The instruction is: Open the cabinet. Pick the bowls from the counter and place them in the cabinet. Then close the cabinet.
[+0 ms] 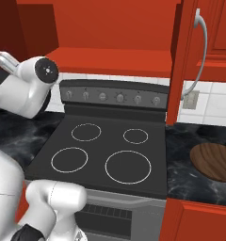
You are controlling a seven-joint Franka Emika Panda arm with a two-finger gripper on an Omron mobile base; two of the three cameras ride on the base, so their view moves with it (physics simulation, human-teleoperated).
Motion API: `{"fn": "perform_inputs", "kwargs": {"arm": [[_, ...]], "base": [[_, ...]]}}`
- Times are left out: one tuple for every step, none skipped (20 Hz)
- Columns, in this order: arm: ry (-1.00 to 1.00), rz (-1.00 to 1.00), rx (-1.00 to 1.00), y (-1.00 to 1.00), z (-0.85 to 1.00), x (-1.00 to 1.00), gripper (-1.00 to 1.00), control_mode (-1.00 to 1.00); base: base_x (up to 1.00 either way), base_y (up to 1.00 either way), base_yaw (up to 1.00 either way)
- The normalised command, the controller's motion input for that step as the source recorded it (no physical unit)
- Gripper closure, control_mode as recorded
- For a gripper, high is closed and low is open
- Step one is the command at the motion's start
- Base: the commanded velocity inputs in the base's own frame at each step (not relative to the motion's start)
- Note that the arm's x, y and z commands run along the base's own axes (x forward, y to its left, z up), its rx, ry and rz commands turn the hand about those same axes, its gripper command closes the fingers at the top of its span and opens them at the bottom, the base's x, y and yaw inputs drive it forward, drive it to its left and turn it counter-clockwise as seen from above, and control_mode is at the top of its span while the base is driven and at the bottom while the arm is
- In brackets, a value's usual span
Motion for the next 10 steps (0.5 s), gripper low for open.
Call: {"fn": "perform_inputs", "kwargs": {"arm": [[0.22,0.08,0.00,1.00,-0.36,0.00,-1.00,-1.00],[0.20,0.09,0.00,1.00,-0.36,0.00,-1.00,-1.00],[0.17,0.09,0.00,1.00,-0.34,-0.04,-1.00,-1.00],[0.16,0.10,0.00,1.00,-0.31,-0.09,-1.00,-1.00],[0.17,0.10,0.00,1.00,-0.31,-0.09,-1.00,-1.00],[0.13,0.09,0.00,1.00,-0.31,-0.09,-1.00,-1.00],[0.13,0.07,0.00,1.00,-0.31,-0.01,-1.00,-1.00],[0.07,0.05,0.00,1.00,-0.30,0.00,-1.00,-1.00],[0.00,0.03,0.00,0.95,-0.29,0.00,-1.00,-1.00],[0.00,0.02,-0.02,0.59,-0.36,0.00,-1.00,-1.00]], "base": [[0.00,0.00,0.00],[0.00,0.00,0.00],[0.00,0.00,0.00],[0.00,0.00,0.00],[0.00,0.00,0.00],[0.00,0.00,0.00],[0.00,0.00,0.00],[0.00,0.00,0.00],[0.00,0.00,0.00],[0.00,0.00,0.00]]}}
